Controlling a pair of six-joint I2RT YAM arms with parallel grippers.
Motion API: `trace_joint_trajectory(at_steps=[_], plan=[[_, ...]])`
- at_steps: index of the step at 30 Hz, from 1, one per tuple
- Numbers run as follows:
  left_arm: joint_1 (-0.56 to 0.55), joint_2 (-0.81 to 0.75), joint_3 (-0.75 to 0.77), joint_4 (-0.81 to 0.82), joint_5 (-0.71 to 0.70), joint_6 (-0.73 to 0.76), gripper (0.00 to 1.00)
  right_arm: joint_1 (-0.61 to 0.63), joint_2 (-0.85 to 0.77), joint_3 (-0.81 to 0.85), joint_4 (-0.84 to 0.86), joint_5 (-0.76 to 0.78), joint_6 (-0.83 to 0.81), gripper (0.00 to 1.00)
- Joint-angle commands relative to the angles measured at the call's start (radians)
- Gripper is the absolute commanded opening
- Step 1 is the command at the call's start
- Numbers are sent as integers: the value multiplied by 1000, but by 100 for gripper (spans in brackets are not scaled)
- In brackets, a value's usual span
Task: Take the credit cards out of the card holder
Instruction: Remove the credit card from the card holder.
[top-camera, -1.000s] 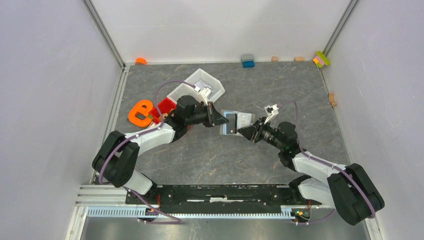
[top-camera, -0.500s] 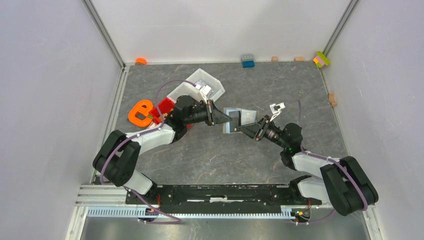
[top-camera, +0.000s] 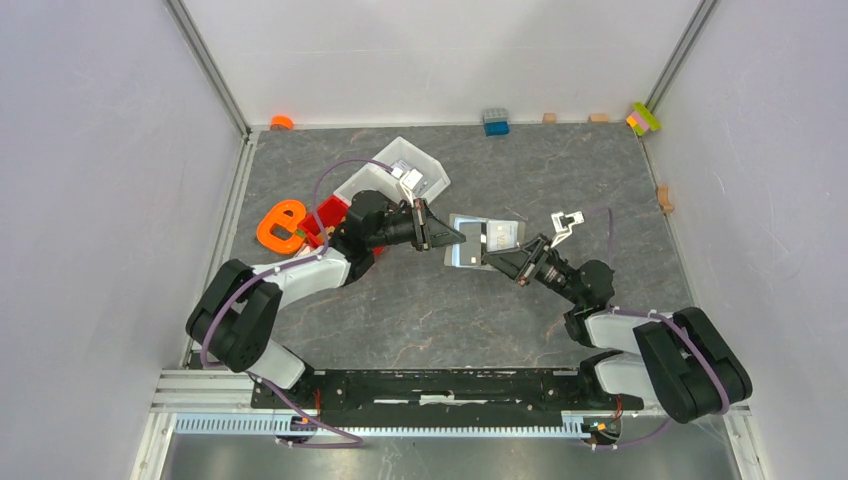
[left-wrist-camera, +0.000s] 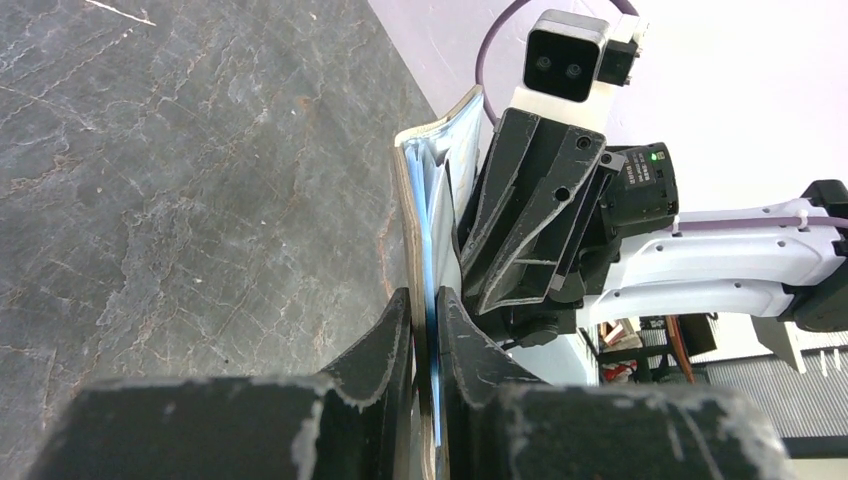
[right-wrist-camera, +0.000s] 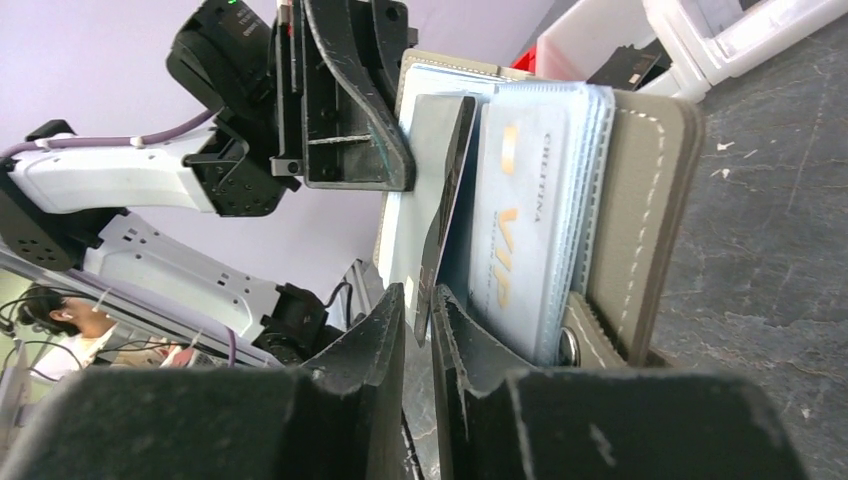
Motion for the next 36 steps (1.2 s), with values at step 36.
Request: trace_joint_trajectory(at_steps=[36], plan=[[-7, 39, 14, 158, 92, -81, 2, -60, -64, -40, 134, 0, 15, 30]])
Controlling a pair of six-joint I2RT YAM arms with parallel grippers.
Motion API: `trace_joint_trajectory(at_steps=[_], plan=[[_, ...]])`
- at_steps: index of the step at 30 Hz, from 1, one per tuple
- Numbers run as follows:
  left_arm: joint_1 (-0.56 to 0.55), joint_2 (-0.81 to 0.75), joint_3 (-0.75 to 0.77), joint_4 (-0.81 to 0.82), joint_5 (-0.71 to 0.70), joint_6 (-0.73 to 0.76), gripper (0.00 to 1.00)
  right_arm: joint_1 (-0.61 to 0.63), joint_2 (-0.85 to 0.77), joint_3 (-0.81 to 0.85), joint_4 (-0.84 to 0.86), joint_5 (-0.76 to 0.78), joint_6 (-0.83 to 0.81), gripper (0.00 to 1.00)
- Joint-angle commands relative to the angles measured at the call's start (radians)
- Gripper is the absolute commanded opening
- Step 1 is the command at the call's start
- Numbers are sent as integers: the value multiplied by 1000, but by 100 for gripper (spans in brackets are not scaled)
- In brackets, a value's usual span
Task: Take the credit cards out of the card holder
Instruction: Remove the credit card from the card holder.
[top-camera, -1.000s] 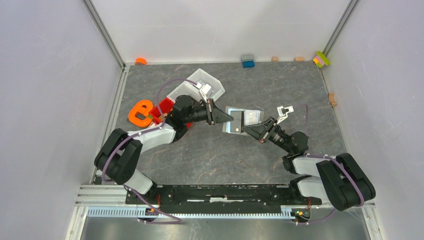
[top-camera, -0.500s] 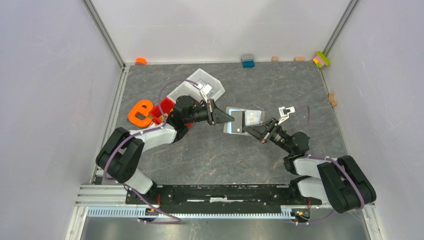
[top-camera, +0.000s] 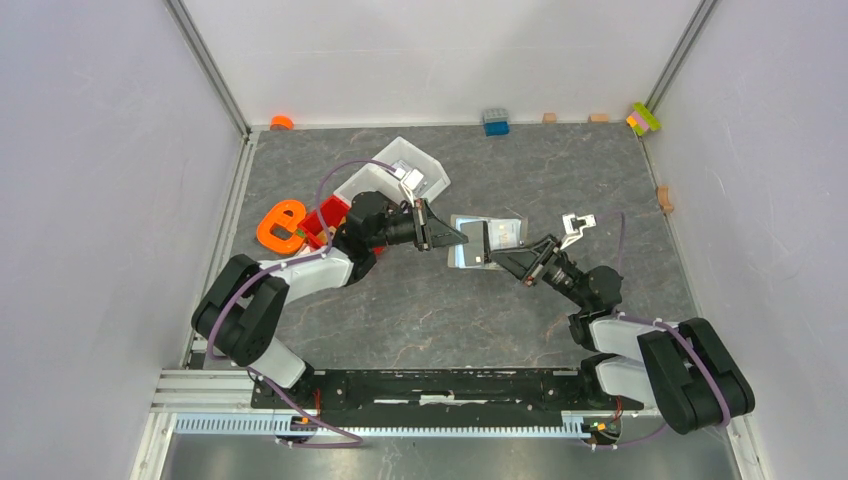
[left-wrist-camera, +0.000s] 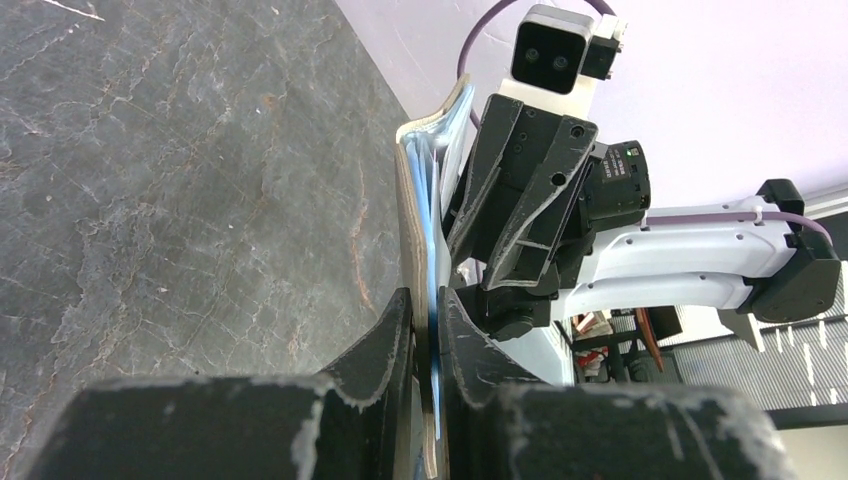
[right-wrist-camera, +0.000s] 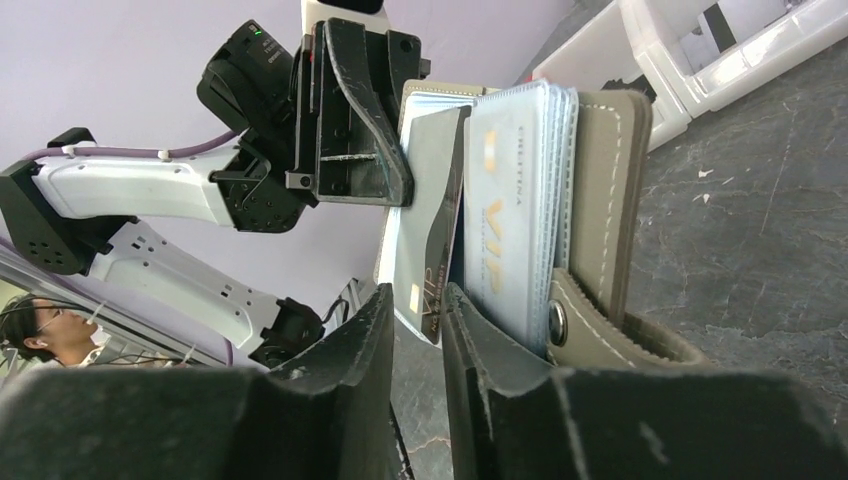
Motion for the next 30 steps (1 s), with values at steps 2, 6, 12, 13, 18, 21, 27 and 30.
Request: trace_joint_trajectory(at_steps=[2, 6, 12, 13, 18, 21, 27, 30], plan=[[-22, 17, 36, 51, 56, -17, 2, -4, -19, -4, 90, -8, -3, 30], [-32, 34, 41, 86, 73, -40, 2, -4, -8, -3, 111, -13, 12, 30], [-36, 35, 33, 155, 97, -69, 2, -5, 25, -2, 164, -24, 46, 30], [-36, 37, 29, 174, 101, -80, 2, -4, 28, -3, 162, -24, 47, 33], [-36, 26, 17, 209, 99, -89, 2, -4, 10, 0, 87, -9, 10, 39], [-36, 32, 23, 207, 105, -92, 2, -4, 5, 4, 89, -14, 9, 38], [-37, 59, 30, 238, 120, -124, 2, -4, 26, 0, 156, -26, 42, 34], [-38, 59, 34, 215, 116, -114, 2, -1, 42, -1, 227, -38, 77, 29]])
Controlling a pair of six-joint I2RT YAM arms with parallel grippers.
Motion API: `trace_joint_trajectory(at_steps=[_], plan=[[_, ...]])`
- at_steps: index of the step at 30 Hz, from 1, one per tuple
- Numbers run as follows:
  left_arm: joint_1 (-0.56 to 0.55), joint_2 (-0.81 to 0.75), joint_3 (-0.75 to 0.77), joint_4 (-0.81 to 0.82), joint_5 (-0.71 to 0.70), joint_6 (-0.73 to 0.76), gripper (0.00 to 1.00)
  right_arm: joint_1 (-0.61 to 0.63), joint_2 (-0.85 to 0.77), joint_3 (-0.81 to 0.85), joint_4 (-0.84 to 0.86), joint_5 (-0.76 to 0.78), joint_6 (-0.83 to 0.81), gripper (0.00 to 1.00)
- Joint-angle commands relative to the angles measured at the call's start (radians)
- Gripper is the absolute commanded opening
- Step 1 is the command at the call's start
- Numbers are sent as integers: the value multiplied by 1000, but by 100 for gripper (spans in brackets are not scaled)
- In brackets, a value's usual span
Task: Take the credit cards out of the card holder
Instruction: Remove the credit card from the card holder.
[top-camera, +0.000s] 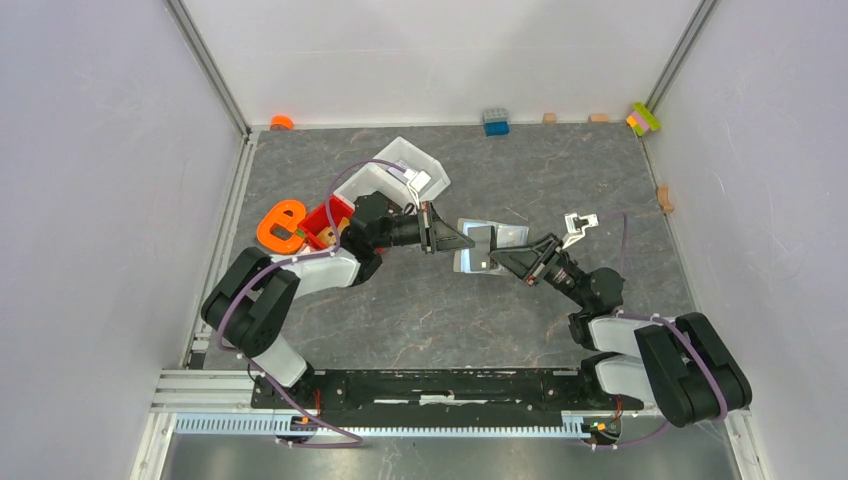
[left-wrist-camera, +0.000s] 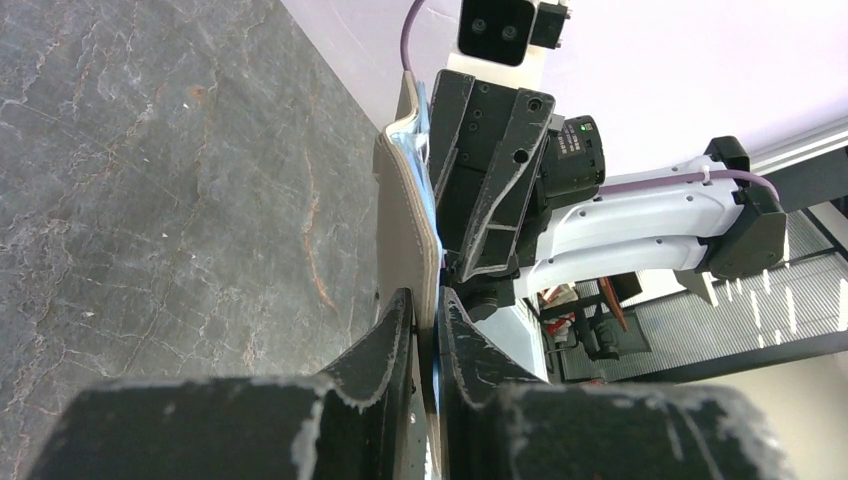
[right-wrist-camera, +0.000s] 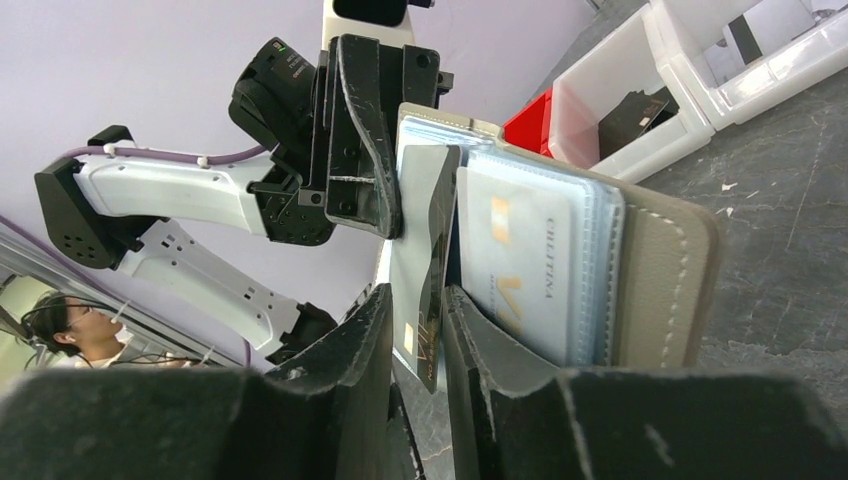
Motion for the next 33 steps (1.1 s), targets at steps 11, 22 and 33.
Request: trace_joint_trajectory(at_steps=[11, 22, 33], plan=[[-3, -22, 17, 22, 7, -9, 2, 9, 50, -12, 292, -30, 106, 0], [41, -59, -39, 79, -34, -39, 5, -42, -8, -61, 212, 21, 73, 0], [81, -150, -86, -70, -147, 43, 2, -59, -81, -65, 84, 39, 3, 0]])
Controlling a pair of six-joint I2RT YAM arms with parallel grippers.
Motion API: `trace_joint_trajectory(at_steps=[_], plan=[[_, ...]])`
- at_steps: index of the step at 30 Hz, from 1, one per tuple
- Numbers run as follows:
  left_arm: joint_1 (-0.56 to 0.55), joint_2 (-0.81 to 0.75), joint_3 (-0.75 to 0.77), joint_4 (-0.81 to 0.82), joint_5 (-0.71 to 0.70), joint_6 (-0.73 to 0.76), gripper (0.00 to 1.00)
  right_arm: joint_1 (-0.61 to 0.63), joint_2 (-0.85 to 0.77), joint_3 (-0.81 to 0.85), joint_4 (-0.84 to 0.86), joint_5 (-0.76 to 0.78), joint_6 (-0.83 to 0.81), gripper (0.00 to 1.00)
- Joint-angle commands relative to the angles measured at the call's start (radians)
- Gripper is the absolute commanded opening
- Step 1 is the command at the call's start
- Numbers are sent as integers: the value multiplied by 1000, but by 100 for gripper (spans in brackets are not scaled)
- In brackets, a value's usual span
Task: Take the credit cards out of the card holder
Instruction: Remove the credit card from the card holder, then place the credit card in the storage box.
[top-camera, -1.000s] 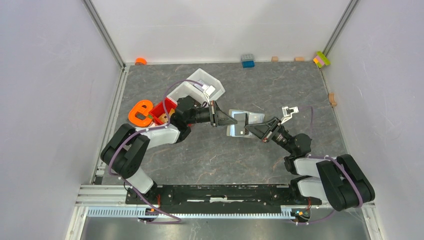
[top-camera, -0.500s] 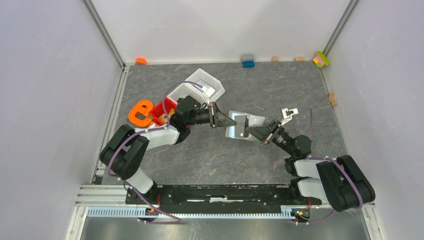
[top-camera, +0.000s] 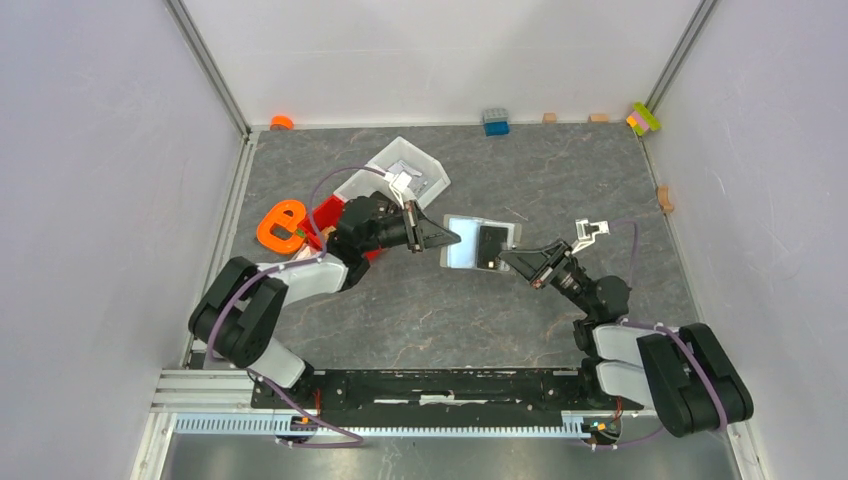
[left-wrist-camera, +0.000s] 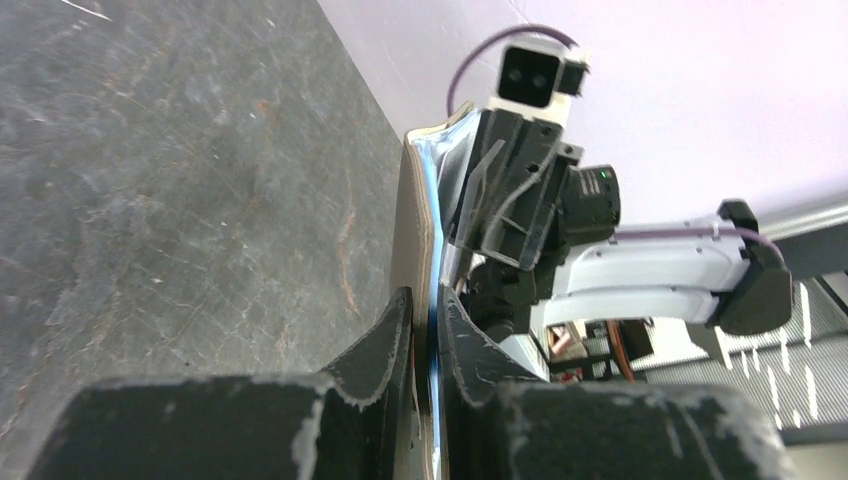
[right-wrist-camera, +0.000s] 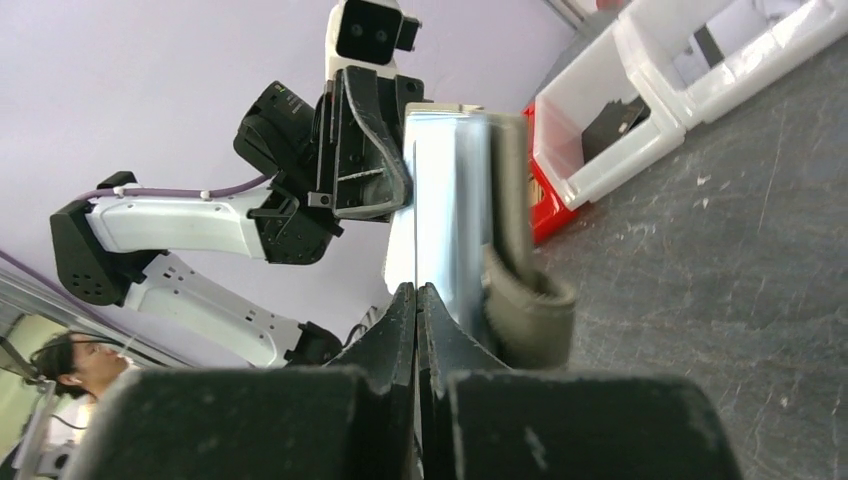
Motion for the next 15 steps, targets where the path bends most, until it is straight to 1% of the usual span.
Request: trace_joint_trajectory(at_steps=[1, 6, 8, 10, 15], plan=[[25, -122, -16, -119, -118, 93, 2, -6, -70, -1, 33, 22, -92, 0], [28, -244, -39, -295, -273, 195, 2, -6, -156, 15, -148, 58, -197, 0], [29, -291, -48, -370, -356, 232, 2, -5, -180, 33, -237, 74, -240, 0], [32, -336, -65, -408, -425, 252, 2, -4, -190, 49, -294, 88, -273, 0], [36, -461, -119, -444, -547, 287, 2, 12, -176, 75, -328, 100, -303, 0]])
